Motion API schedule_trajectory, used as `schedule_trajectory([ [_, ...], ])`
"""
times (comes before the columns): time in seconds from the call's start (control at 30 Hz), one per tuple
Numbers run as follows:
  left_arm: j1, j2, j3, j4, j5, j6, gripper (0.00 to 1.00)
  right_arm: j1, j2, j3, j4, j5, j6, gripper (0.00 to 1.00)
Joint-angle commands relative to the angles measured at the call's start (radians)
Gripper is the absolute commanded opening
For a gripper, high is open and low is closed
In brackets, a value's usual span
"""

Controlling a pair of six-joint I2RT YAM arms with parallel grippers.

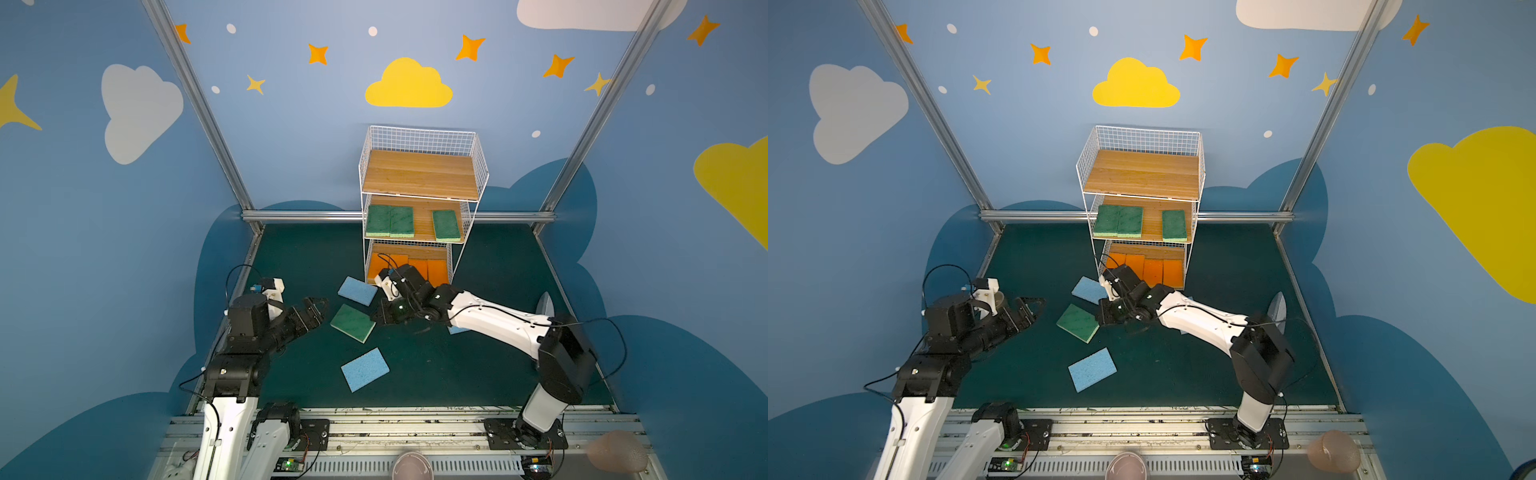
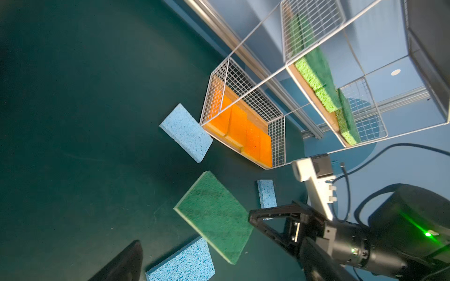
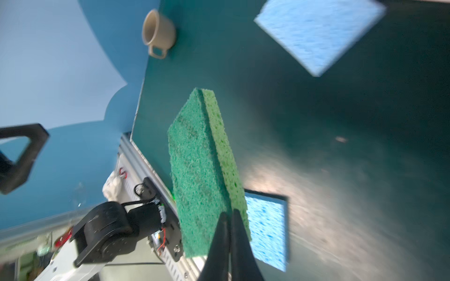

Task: Arrange cleaning sponges on a shelf
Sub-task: Pick up the cleaning sponge from the bottom-left of the table, then place the cleaning sponge at the center of the table, then pick up the cleaning sponge at the center of the table.

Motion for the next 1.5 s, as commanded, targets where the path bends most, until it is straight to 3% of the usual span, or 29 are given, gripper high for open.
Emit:
schedule_trajectory([
  [0.0, -0.027, 0.003, -0.074, 0.067, 0.045, 0.006, 0.99, -0.051, -0.065, -0.115, -0.056, 0.064, 0.028, 0.0],
  [0.23, -0.219, 0.032, -0.226, 0.186, -0.098, -0.057, 0.99, -0.114, -0.164, -0.448, 0.122, 0.085, 0.172, 0.02],
  [0.47, -0.288, 0.071, -0.261, 0.231, -0.173, -0.074, 1.0, -0.11, -0.099, -0.465, 0.084, 0.076, 0.134, 0.36],
  [0.73, -0.288, 0.056, -0.296, 0.237, -0.176, -0.084, 1.0, -0.106, -0.048, -0.45, 0.016, 0.044, 0.063, 0.42],
  [0.9, -0.289, 0.055, -0.306, 0.245, -0.171, -0.092, 1.0, -0.099, 0.002, -0.435, 0.033, 0.021, 0.048, 0.4],
  [1.03, -0.289, 0.052, -0.305, 0.243, -0.165, -0.096, 1.0, -0.081, 0.012, -0.418, 0.024, 0.021, 0.038, 0.33],
  [1.13, -0.289, 0.047, -0.302, 0.238, -0.167, -0.096, 1.0, -0.074, 0.004, -0.42, 0.023, 0.019, 0.042, 0.23],
  [1.27, -0.289, 0.05, -0.296, 0.238, -0.166, -0.096, 1.0, -0.071, -0.019, -0.43, 0.027, 0.017, 0.052, 0.0],
  [1.47, -0.29, 0.078, -0.26, 0.234, -0.159, -0.083, 1.0, -0.084, -0.144, -0.405, -0.024, 0.04, 0.065, 0.0],
])
